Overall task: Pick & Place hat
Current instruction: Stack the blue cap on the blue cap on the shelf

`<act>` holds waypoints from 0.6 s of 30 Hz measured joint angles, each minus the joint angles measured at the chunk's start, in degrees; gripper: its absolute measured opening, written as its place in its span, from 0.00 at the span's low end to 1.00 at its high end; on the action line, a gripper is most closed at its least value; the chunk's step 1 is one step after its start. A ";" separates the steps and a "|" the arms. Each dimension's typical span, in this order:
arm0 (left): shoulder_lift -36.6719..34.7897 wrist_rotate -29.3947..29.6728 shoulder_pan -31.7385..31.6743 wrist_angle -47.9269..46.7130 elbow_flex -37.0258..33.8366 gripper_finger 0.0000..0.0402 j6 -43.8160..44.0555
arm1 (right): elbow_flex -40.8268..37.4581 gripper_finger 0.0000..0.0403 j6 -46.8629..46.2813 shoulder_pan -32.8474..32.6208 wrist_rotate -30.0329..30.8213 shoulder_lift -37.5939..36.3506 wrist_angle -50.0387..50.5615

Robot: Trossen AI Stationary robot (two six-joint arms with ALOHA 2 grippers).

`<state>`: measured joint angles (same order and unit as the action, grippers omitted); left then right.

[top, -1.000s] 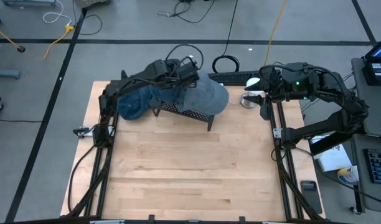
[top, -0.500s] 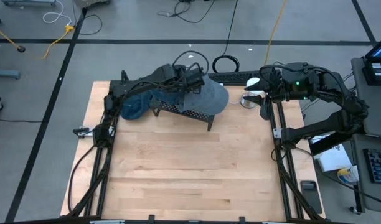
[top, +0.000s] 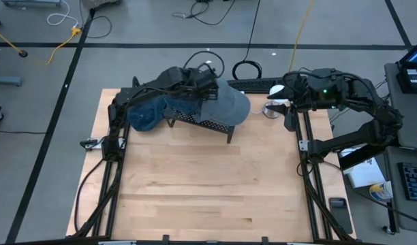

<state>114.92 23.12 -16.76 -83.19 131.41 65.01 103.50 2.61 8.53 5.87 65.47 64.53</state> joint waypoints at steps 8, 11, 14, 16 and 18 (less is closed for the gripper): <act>-5.18 -2.73 0.18 -4.89 0.04 0.46 -5.98 | 0.00 0.35 1.59 -0.02 0.00 0.26 0.00; -6.86 -3.77 0.18 -7.05 0.04 0.46 -8.81 | 0.00 0.35 1.73 -0.02 0.00 0.26 0.00; -8.56 -4.41 0.40 -6.80 0.04 0.46 -14.33 | 0.00 0.35 1.73 -0.02 0.00 0.26 0.00; -9.52 -4.90 0.40 -6.83 0.04 0.46 -16.91 | 0.00 0.35 1.73 -0.01 0.00 0.26 0.00; -10.62 -5.25 0.44 -6.83 0.04 0.46 -19.70 | 0.00 0.35 1.73 -0.02 0.00 0.26 0.00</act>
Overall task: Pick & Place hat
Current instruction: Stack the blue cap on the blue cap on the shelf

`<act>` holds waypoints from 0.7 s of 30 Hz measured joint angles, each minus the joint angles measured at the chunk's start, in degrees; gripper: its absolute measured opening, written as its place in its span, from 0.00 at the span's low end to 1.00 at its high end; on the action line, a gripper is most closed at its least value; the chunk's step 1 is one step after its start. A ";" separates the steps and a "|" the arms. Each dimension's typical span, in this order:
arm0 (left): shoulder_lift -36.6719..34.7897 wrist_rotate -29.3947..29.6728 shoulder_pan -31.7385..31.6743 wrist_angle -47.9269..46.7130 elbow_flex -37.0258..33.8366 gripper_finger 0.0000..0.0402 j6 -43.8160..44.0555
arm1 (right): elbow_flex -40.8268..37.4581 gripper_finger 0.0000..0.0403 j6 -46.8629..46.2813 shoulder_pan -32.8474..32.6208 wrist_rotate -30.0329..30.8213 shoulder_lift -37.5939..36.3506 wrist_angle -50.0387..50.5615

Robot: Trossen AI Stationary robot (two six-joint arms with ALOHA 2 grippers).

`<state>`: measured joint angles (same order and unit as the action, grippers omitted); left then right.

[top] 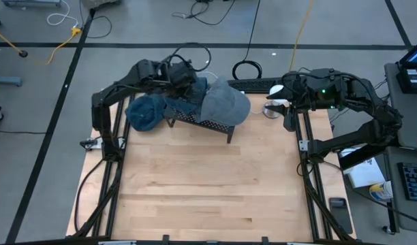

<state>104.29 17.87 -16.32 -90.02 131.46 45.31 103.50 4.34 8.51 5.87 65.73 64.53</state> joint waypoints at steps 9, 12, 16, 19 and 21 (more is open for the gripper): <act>-4.72 2.97 -4.86 0.02 0.00 0.46 -5.58 | 0.00 0.35 -0.15 0.00 0.02 0.65 -0.01; -5.82 2.81 -9.29 0.00 0.00 0.46 -7.40 | 0.00 0.35 -0.15 0.01 0.02 1.17 -0.08; -6.55 -0.03 -16.51 0.01 -0.02 0.46 -10.19 | 0.00 0.35 -0.03 0.01 0.02 2.05 -0.73; -6.74 -3.04 -22.12 0.00 -0.02 0.46 -12.85 | 0.00 0.35 0.93 0.02 0.03 2.67 -1.42; -6.60 -4.72 -25.75 0.00 -0.02 0.46 -14.56 | -0.02 0.35 1.35 0.00 0.04 3.12 -1.68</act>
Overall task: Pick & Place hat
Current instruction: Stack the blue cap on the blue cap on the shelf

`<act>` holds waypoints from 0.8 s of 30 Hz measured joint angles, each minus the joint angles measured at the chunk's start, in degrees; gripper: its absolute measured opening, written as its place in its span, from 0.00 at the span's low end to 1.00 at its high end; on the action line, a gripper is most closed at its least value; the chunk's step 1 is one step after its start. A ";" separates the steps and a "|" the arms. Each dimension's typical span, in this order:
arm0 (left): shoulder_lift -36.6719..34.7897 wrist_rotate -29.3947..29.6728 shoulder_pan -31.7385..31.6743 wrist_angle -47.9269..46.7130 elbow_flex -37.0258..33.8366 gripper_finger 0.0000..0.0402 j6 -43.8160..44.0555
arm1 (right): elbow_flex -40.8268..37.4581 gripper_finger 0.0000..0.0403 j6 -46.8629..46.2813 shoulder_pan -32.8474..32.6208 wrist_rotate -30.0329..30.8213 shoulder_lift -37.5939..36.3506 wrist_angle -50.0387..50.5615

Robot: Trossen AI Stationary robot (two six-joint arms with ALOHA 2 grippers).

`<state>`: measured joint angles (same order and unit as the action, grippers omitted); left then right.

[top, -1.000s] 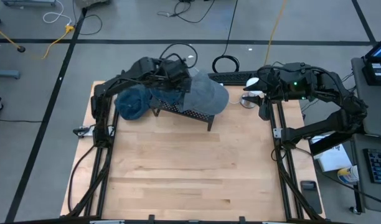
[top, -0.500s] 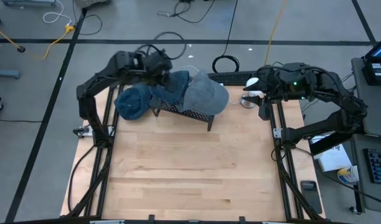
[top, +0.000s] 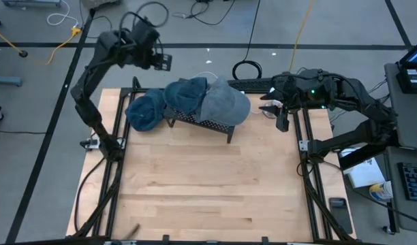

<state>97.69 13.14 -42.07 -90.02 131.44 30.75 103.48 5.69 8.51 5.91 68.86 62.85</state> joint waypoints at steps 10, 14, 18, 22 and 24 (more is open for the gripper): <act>1.18 0.86 -13.78 0.07 -1.10 0.46 -4.03 | 0.00 0.35 2.72 0.02 0.00 1.56 -1.38; 1.44 -0.12 -17.19 0.08 -6.82 0.46 -4.99 | 0.00 0.35 3.36 0.02 0.02 2.13 -1.34; 1.47 0.63 -18.50 -0.07 -15.06 0.46 -4.83 | 0.00 0.35 5.32 0.02 0.02 2.43 -1.38; 1.46 2.13 -18.58 1.93 -21.39 0.46 -3.61 | 0.00 0.35 6.92 0.02 0.02 2.43 -1.38; 1.46 2.10 -18.59 3.28 -24.20 0.46 -3.65 | 0.00 0.35 7.42 0.02 0.02 2.43 -1.36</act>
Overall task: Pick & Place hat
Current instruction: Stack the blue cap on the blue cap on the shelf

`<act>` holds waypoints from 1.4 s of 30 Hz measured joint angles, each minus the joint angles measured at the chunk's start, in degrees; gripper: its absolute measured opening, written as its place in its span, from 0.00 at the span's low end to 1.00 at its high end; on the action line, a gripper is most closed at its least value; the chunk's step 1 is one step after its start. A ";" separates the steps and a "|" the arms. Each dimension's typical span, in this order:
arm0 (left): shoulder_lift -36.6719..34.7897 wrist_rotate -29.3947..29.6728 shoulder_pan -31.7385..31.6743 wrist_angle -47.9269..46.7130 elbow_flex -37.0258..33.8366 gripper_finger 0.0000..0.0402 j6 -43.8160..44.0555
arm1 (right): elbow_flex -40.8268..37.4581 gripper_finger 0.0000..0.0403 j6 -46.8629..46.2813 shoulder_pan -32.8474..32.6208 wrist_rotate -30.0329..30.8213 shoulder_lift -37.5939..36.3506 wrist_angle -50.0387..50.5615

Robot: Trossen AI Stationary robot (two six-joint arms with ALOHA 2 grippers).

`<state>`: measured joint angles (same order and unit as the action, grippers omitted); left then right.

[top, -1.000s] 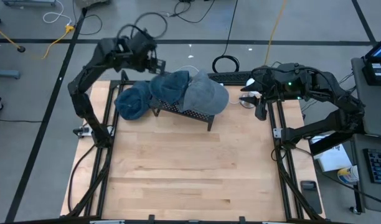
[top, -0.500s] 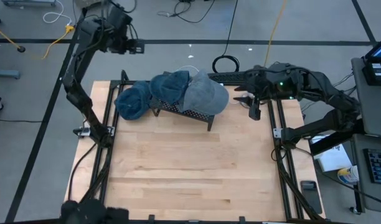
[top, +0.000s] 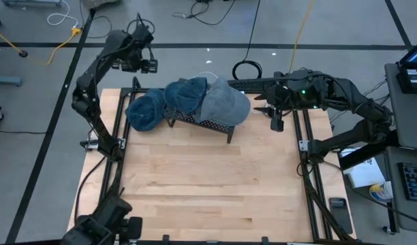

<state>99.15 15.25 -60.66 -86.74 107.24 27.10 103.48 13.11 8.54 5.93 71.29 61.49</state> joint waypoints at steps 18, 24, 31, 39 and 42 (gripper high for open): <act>-0.11 -1.10 -1.06 4.26 -19.95 0.46 6.33 | -8.46 0.35 0.06 0.00 -0.02 -0.20 -0.42; -0.10 -0.28 -0.66 6.60 -22.73 0.46 7.20 | -12.16 0.35 1.32 0.00 -0.09 -0.22 -1.68; 0.00 -2.03 -0.61 11.11 -26.83 0.46 9.25 | -14.19 0.35 1.72 0.00 -0.14 -0.51 -4.03; 0.04 -2.22 -0.35 16.25 -32.53 0.46 10.65 | -14.38 0.35 3.08 0.00 -0.20 -0.61 -4.71; 0.40 -1.50 -0.34 17.08 -33.05 0.46 10.93 | -14.38 0.35 4.10 0.00 -0.22 -0.61 -4.70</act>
<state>99.55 13.74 -60.99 -69.66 74.19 38.02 89.10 17.21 8.54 5.72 70.67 56.80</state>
